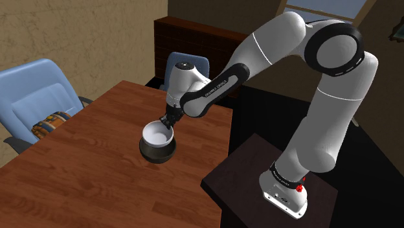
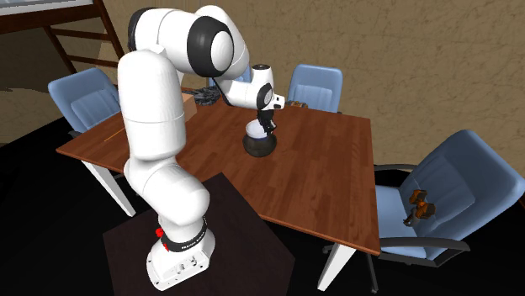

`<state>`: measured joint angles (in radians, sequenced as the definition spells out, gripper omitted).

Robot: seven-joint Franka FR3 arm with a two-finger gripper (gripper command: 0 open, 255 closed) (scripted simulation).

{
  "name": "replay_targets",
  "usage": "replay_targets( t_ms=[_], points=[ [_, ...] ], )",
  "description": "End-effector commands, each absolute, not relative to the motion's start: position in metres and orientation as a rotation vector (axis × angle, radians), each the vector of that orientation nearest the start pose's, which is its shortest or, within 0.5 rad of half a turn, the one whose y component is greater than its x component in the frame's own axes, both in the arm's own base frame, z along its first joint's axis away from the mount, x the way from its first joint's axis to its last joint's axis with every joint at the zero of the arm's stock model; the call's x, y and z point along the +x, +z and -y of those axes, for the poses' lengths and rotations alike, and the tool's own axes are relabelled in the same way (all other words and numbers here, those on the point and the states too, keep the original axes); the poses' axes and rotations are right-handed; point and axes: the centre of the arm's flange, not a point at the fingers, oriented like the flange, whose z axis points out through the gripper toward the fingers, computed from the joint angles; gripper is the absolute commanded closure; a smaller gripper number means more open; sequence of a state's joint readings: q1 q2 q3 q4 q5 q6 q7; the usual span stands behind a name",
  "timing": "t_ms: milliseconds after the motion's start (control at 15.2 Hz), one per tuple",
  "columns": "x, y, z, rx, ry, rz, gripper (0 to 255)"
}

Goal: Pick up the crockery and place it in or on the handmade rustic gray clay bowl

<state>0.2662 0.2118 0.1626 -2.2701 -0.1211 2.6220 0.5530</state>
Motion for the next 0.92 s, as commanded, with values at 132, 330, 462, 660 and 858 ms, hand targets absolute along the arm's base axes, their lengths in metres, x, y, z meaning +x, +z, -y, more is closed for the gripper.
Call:
replay_targets(
  t_ms=[132, 330, 462, 660, 858],
  points=[
    [0.4995, 0.2672, -0.2311, -3.095, -0.223, -0.045, 255],
    [0.4995, 0.2672, -0.2311, -3.095, -0.223, -0.045, 255],
    [0.4995, 0.2672, -0.2311, -3.095, -0.223, -0.045, 255],
    [0.4995, 0.2673, -0.2311, -3.095, -0.223, -0.045, 0],
    [0.4994, 0.2673, -0.2311, -3.095, -0.223, -0.045, 0]
  ],
)
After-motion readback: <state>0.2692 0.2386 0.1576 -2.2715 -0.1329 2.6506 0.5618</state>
